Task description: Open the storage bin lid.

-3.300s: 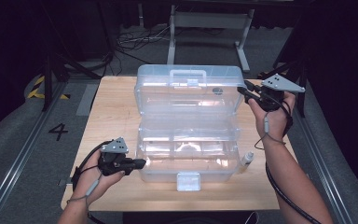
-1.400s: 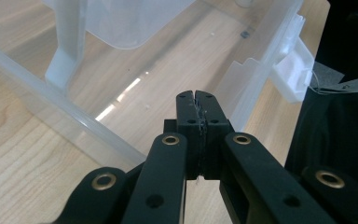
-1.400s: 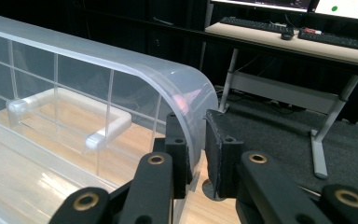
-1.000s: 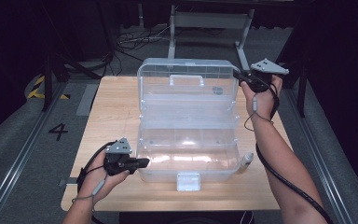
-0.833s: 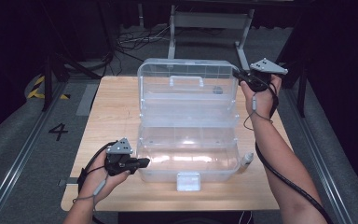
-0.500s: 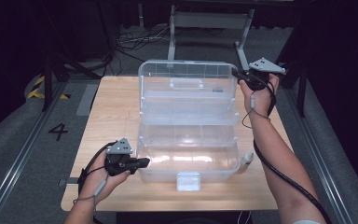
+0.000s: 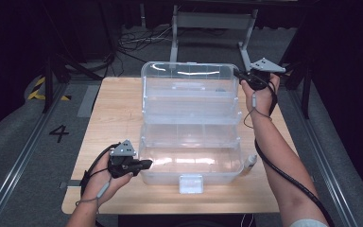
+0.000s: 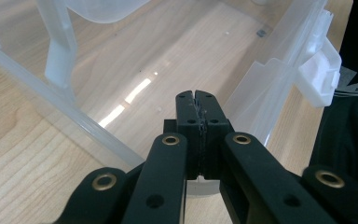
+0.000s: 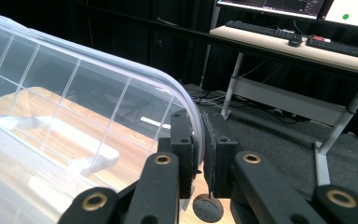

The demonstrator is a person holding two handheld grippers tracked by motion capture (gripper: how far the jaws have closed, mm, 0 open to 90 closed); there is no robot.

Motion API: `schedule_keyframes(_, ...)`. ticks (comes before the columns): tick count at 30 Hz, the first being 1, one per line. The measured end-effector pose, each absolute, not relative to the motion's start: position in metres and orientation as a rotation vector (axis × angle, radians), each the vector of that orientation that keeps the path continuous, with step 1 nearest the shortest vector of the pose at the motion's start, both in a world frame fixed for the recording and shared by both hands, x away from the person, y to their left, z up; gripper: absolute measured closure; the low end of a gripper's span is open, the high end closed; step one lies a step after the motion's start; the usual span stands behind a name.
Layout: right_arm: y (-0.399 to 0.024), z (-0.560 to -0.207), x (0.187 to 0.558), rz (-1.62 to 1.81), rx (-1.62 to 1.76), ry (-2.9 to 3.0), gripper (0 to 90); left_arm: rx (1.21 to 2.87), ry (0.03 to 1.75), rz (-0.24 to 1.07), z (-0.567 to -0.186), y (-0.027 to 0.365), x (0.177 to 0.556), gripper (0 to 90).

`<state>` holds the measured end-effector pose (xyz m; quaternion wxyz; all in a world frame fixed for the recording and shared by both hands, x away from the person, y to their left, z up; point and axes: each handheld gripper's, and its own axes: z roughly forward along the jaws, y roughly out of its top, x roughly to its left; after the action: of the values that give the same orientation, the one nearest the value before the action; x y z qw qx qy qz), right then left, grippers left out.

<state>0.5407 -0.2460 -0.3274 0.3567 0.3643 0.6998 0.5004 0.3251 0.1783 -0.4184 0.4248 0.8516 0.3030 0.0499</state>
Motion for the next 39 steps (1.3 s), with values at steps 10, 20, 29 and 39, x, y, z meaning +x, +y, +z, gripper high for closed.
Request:
schedule_keyframes(10,-0.247,-0.333,0.548,1.312,0.951,1.812,83.7,2.119,0.746,0.126,-0.42,0.18,0.325,89.5)
schedule_keyframes(20,-0.249,-0.339,0.555,1.335,0.961,1.821,83.4,2.108,0.753,0.121,-0.42,0.18,0.325,89.5)
schedule_keyframes(29,-0.253,-0.349,0.566,1.399,0.987,1.822,83.4,2.105,0.756,0.113,-0.42,0.18,0.325,89.5)
schedule_keyframes(39,-0.256,-0.356,0.576,1.422,0.981,1.855,82.9,2.105,0.746,0.1,-0.42,0.181,0.327,89.6)
